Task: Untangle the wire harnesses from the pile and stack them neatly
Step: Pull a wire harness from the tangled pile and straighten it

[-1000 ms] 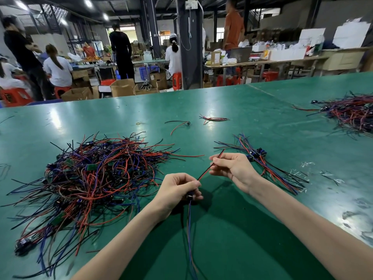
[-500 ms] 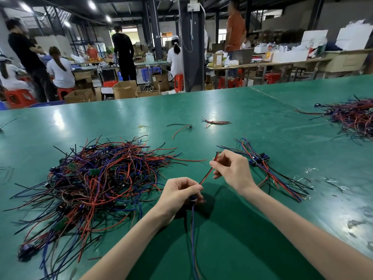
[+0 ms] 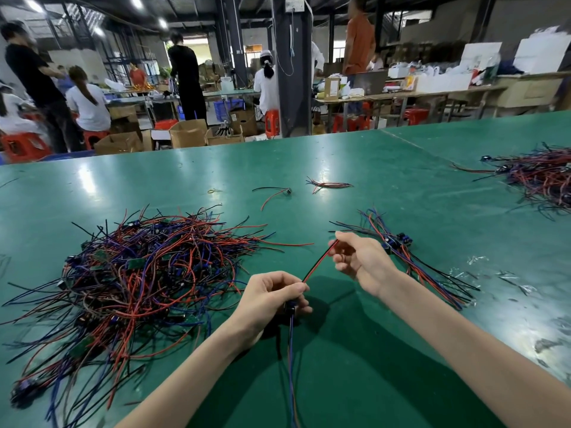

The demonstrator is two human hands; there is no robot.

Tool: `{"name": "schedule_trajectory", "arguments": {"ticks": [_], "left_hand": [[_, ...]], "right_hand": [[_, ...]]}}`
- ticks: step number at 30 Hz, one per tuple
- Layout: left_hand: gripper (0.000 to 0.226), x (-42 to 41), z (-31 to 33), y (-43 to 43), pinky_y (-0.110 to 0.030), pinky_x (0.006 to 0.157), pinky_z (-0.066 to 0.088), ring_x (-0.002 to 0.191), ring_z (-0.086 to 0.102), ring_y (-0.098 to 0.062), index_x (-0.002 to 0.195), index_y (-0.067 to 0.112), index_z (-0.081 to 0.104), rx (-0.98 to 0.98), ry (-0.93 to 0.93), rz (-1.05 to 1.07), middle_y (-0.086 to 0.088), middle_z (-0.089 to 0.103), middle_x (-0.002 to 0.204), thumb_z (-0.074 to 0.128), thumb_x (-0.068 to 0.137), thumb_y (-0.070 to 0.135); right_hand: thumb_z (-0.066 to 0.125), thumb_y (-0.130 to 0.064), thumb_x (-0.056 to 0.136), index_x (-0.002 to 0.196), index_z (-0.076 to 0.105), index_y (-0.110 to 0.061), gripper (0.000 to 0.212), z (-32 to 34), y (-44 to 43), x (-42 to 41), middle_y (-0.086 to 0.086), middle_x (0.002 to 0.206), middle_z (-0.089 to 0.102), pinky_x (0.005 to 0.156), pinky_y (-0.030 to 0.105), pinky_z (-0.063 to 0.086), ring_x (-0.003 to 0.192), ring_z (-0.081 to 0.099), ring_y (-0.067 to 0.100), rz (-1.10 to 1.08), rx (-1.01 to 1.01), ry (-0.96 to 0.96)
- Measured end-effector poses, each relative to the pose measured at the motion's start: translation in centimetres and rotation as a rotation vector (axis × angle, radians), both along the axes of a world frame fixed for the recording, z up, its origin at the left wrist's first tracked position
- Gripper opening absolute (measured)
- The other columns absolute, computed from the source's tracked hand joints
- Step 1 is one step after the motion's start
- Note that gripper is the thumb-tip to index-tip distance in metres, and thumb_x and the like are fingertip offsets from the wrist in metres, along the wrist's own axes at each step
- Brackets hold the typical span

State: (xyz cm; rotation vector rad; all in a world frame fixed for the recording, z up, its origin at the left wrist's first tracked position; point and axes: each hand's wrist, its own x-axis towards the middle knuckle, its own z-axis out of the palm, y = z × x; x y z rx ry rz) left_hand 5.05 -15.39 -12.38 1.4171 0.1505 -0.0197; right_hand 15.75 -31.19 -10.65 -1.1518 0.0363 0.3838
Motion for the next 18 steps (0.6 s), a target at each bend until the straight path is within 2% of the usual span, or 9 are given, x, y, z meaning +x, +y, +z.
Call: {"name": "schedule_trajectory", "arguments": {"ticks": [3, 5, 8, 11, 15, 16, 18], "left_hand": [[0.014, 0.1, 0.0, -0.2, -0.026, 0.055, 0.055, 0.054, 0.063, -0.021, 0.073, -0.001, 0.067, -0.016, -0.012, -0.026, -0.014, 0.061, 0.06, 0.061, 0.086, -0.002], [0.013, 0.0, -0.1, -0.2, -0.03, 0.061, 0.057, 0.055, 0.061, -0.02, 0.074, -0.002, 0.068, -0.034, -0.026, -0.04, -0.014, 0.06, 0.061, 0.061, 0.085, -0.002], [0.012, -0.7, -0.3, -0.6, -0.034, 0.063, 0.058, 0.055, 0.062, -0.02, 0.071, 0.002, 0.071, -0.06, -0.028, -0.077, -0.015, 0.06, 0.063, 0.064, 0.081, 0.001], [0.018, -1.1, -0.4, -1.5, -0.031, 0.061, 0.056, 0.054, 0.061, -0.02, 0.069, 0.003, 0.071, -0.097, -0.016, -0.114, -0.015, 0.06, 0.063, 0.062, 0.083, 0.0], [0.015, -1.5, 0.0, -1.3, -0.03, 0.061, 0.057, 0.054, 0.061, -0.02, 0.074, -0.002, 0.068, -0.079, -0.032, -0.109, -0.014, 0.061, 0.062, 0.058, 0.086, -0.003], [0.014, -1.7, 0.1, -1.1, -0.03, 0.061, 0.056, 0.054, 0.061, -0.02, 0.076, -0.004, 0.066, -0.075, -0.042, -0.111, -0.013, 0.062, 0.062, 0.058, 0.086, -0.003], [0.012, -2.0, 0.2, -1.0, -0.029, 0.061, 0.056, 0.054, 0.06, -0.019, 0.077, -0.004, 0.066, -0.067, -0.062, -0.119, -0.012, 0.063, 0.062, 0.058, 0.086, -0.003]], "right_hand": [[0.051, -0.009, 0.095, 0.071, 0.057, 0.003, 0.027, -0.1, -0.3, 0.0, 0.006, 0.047, 0.057, 0.033, 0.015, 0.041, 0.035, 0.05, 0.007, 0.005, 0.11, 0.146], [0.055, -0.007, 0.093, 0.071, 0.058, 0.003, 0.025, -0.3, 0.0, -0.1, 0.006, 0.048, 0.058, 0.034, 0.015, 0.042, 0.035, 0.051, 0.006, -0.031, 0.088, 0.117], [0.06, -0.006, 0.09, 0.068, 0.059, 0.0, 0.024, -1.1, 0.8, -0.5, 0.012, 0.056, 0.061, 0.036, 0.018, 0.044, 0.036, 0.05, 0.006, -0.09, -0.062, -0.146], [0.064, -0.007, 0.089, 0.068, 0.059, -0.002, 0.021, -2.0, 0.3, -0.6, 0.015, 0.061, 0.06, 0.037, 0.023, 0.045, 0.039, 0.052, 0.01, -0.151, -0.312, -0.49], [0.069, -0.008, 0.084, 0.072, 0.058, -0.005, 0.017, -2.3, -0.7, -0.5, -0.001, 0.051, 0.055, 0.04, 0.029, 0.046, 0.039, 0.052, 0.009, -0.213, -0.679, -0.915], [0.07, -0.009, 0.084, 0.071, 0.059, -0.005, 0.017, -2.3, -0.7, -0.6, -0.004, 0.048, 0.053, 0.041, 0.029, 0.046, 0.038, 0.051, 0.008, -0.21, -0.708, -0.953], [0.071, -0.01, 0.084, 0.07, 0.058, -0.006, 0.019, -1.9, -0.6, -0.7, -0.003, 0.047, 0.054, 0.037, 0.028, 0.043, 0.037, 0.051, 0.01, -0.189, -0.664, -0.898]]}}
